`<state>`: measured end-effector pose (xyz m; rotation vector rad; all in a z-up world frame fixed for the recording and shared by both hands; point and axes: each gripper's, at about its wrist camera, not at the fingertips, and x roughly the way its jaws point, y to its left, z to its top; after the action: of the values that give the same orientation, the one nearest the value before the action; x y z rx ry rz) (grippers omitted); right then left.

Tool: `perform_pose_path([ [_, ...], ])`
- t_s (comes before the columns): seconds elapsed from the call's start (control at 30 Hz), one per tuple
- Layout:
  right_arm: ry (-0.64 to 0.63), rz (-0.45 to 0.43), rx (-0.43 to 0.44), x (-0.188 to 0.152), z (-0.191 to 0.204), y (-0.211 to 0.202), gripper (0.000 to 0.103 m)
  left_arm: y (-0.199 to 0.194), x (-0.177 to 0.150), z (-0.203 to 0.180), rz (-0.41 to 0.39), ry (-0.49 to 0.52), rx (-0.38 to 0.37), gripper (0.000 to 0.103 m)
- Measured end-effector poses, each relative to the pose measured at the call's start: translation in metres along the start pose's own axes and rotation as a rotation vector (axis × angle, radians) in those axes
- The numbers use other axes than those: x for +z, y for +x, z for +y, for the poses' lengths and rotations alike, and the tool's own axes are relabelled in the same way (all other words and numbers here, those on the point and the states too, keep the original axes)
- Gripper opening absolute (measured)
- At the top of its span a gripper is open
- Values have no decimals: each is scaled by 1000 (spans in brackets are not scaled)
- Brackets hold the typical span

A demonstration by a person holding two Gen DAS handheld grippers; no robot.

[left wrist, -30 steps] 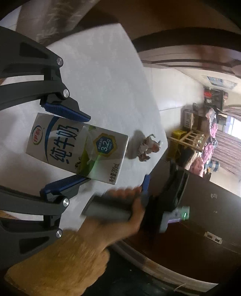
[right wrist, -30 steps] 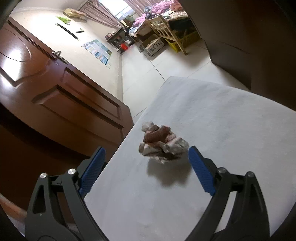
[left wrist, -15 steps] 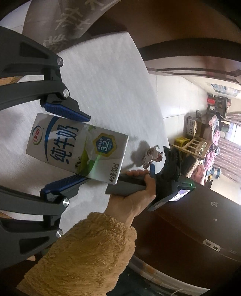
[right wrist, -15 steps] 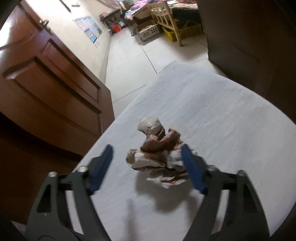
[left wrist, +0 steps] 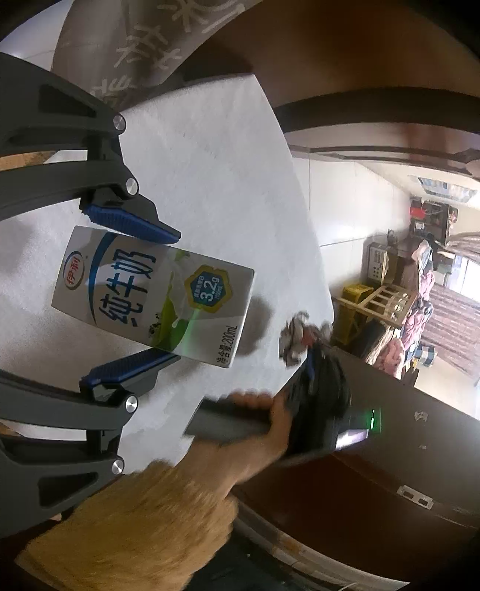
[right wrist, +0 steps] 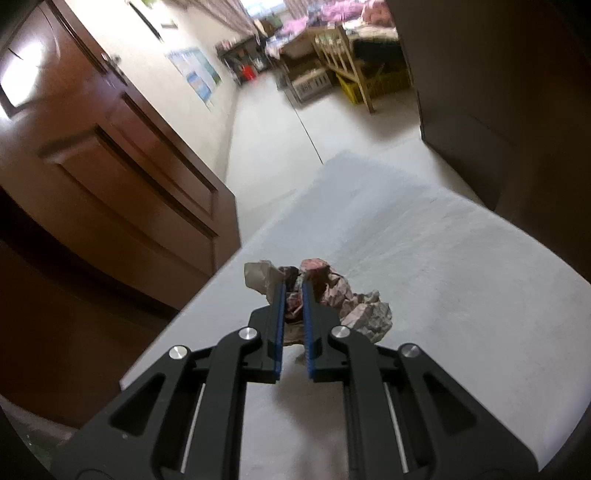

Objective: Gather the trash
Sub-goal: 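Grasp the crumpled foil with the right tool while the left tool holds the carton, then carry the milk carton and foil in both tools to the green bin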

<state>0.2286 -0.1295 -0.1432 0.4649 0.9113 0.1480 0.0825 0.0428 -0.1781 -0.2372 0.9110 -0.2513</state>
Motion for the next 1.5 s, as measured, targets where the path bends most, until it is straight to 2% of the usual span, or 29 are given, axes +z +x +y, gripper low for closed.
perform_pose_path([
  [0.23,-32,-63,88,-25,2,-88,10,-6,-1,-8,-26,-1,7,55],
  [0.43,-87,-126,103,-52,3,-167,10,-22,2,-26,-69,17,27,55],
  [0.7,-146,-190,91,-86,5,-237,10,-52,3,-60,-139,71,22,55],
  [0.97,-127,-232,92,-101,-8,-275,10,-68,7,-93,-166,115,12,55],
  [1.17,-80,-247,95,-104,-23,-284,10,-75,15,-121,-195,148,-11,55],
  [1.37,-42,-274,94,-110,-38,-297,10,-79,21,-143,-215,183,8,55],
  [1.5,0,-287,87,-115,-61,-306,10,-82,21,-152,-223,201,9,55],
])
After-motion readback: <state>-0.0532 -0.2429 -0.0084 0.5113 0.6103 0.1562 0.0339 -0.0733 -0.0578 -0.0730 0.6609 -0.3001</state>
